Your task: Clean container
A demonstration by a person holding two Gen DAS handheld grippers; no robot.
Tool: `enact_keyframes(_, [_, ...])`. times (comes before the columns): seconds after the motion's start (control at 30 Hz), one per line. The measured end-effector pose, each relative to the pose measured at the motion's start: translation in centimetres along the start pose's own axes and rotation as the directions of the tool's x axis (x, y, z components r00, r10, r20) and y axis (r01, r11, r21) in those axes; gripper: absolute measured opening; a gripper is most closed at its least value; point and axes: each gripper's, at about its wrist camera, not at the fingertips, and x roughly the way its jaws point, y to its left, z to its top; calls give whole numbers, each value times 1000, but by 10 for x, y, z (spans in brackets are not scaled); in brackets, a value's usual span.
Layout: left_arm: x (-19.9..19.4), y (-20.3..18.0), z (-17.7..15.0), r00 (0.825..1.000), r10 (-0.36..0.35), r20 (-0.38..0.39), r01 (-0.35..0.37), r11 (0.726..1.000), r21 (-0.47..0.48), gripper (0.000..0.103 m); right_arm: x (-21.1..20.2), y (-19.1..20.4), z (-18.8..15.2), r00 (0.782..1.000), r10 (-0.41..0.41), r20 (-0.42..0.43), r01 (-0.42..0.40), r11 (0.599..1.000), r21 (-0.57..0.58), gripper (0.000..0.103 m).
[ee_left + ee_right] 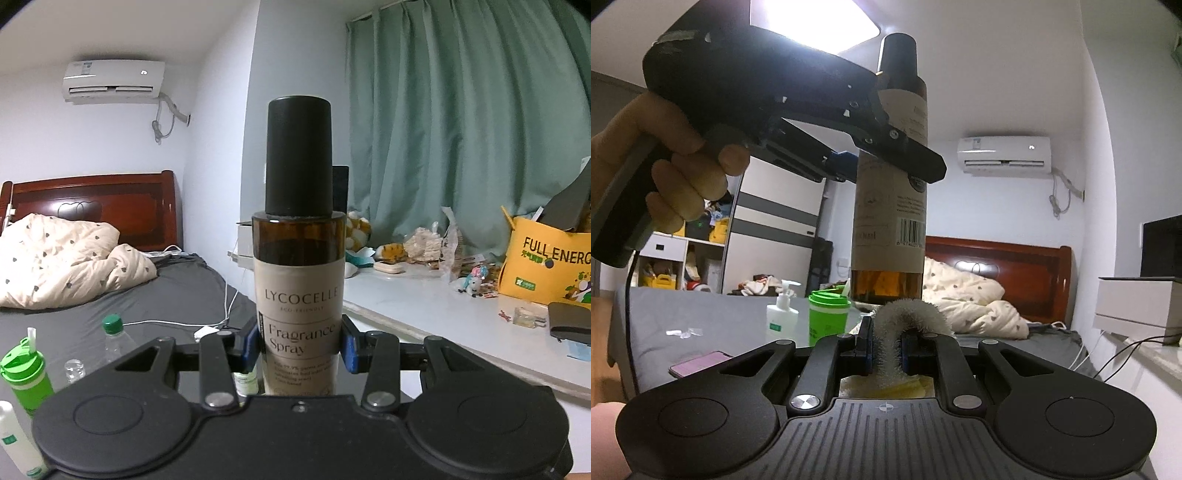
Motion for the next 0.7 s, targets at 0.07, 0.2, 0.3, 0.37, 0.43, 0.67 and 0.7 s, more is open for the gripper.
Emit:
enact_keyframes(0.07, [0, -2, 0, 1000, -10, 5, 10, 1000, -1, 41, 2, -1, -1, 1000, -4, 3, 4, 1000, -1, 13])
enact_keyframes(0.2, [2, -6, 0, 1000, -26, 14, 26, 1000, -2, 41, 6, -1, -2, 1000, -2, 2, 2, 1000, 0, 13])
enact_keyframes(0.3, [4, -7, -1, 999, -24, 21, 24, 1000, -4, 41, 10, -2, -1, 1000, 4, 3, -4, 1000, 3, 13])
enact_keyframes(0.37, [5, -7, -1, 999, -22, 25, 22, 1000, -7, 41, 11, -2, -1, 1000, 8, 3, -8, 1000, 3, 13])
enact_keyframes(0.43, [8, -6, -1, 999, -20, 26, 20, 1000, -12, 41, 11, 0, -1, 1000, 14, 4, -14, 1000, 3, 13])
enact_keyframes(0.67, [10, 1, -3, 999, 13, 29, -12, 1000, -16, 41, 7, 7, -3, 999, 39, 2, -39, 999, -17, 13])
enact_keyframes(0.7, [10, 2, -4, 999, 16, 29, -16, 1000, -16, 41, 6, 7, -3, 999, 40, 2, -40, 999, -19, 13])
